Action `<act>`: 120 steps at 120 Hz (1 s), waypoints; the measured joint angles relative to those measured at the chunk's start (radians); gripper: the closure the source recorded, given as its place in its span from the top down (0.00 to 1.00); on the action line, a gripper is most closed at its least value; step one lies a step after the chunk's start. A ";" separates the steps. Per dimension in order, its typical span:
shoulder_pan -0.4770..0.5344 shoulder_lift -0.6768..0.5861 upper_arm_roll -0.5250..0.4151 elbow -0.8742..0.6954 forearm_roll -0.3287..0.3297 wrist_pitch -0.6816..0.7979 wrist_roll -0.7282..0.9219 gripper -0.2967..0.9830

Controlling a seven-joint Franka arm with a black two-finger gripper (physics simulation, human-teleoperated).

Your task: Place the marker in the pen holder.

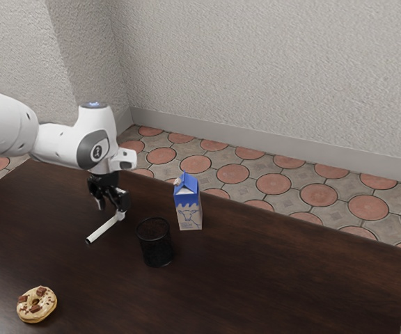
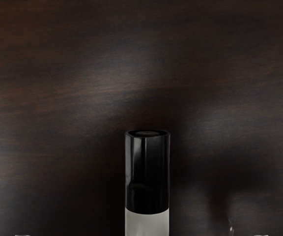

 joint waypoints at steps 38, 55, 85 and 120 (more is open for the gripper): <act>0.002 0.019 0.000 -0.003 -0.028 0.047 0.029 0.40; 0.002 0.030 0.000 -0.003 -0.032 0.053 0.035 0.33; 0.002 0.032 0.000 -0.003 -0.039 0.057 0.043 0.26; 0.019 0.033 0.000 -0.003 -0.052 0.060 0.043 0.24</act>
